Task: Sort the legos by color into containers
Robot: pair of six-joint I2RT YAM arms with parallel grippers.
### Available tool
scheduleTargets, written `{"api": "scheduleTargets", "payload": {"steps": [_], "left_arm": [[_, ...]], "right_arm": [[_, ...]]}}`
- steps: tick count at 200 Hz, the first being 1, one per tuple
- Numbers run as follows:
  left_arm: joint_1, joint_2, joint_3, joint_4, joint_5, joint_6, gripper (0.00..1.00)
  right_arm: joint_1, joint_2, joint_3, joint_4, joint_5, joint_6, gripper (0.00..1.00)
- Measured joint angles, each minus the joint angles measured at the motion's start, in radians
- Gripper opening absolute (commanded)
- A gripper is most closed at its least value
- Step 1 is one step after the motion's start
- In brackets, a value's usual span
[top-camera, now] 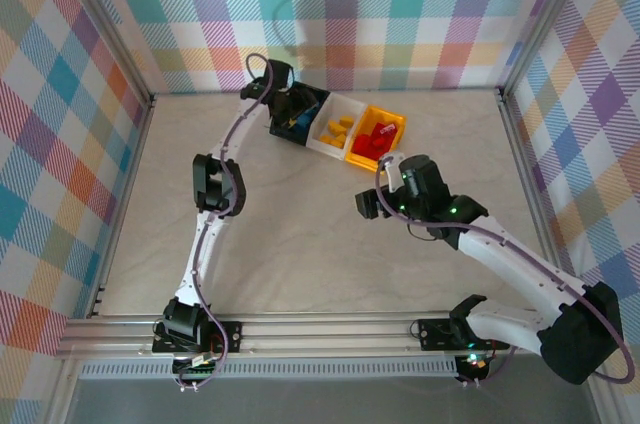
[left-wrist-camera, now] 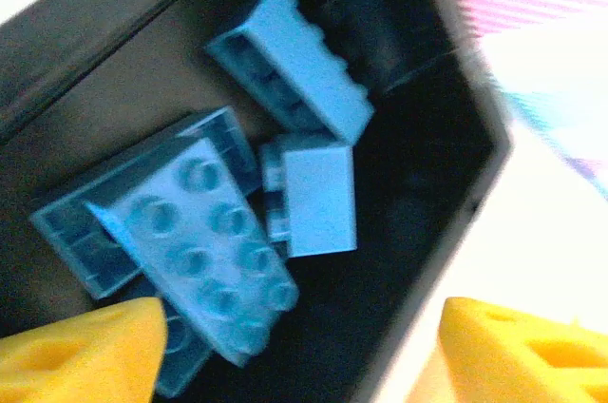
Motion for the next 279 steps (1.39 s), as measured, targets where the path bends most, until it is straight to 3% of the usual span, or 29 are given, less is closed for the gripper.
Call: {"api": "scheduleTargets", "payload": {"steps": [36, 62, 90, 109, 138, 180, 211, 240, 279], "left_arm": [[0.001, -0.005, 0.001, 0.009, 0.032, 0.034, 0.87], [0.000, -0.068, -0.018, -0.054, 0.043, 0.108, 0.87], [-0.001, -0.294, -0.187, -0.099, 0.027, 0.216, 0.91], [-0.001, -0.515, -0.386, -0.086, -0.021, 0.283, 0.93], [0.023, -0.825, -0.740, -0.021, -0.131, 0.326, 0.96], [0.151, -1.131, -1.410, 0.275, -0.314, 0.387, 0.98], [0.243, -1.170, -1.668, 0.450, -0.384, 0.447, 0.97], [0.282, -1.195, -1.891, 0.724, -0.401, 0.527, 0.97], [0.282, -1.161, -2.004, 0.966, -0.376, 0.621, 0.97]], "right_arm": [[-0.136, -0.014, -0.011, 0.009, -0.051, -0.047, 0.92], [-0.304, -0.030, -0.021, 0.060, -0.119, -0.078, 0.92], [-0.496, -0.019, -0.080, 0.178, -0.194, -0.092, 0.91], [-0.568, 0.041, -0.148, 0.278, -0.214, -0.099, 0.91], [-0.580, 0.149, -0.279, 0.453, -0.224, -0.137, 0.92], [-0.580, 0.300, -0.339, 0.698, -0.206, -0.174, 0.93], [-0.580, 0.363, -0.347, 0.856, -0.206, -0.177, 0.93], [-0.580, 0.419, -0.407, 1.027, -0.179, -0.173, 0.96], [-0.580, 0.435, -0.434, 1.087, -0.156, -0.169, 0.99]]}}
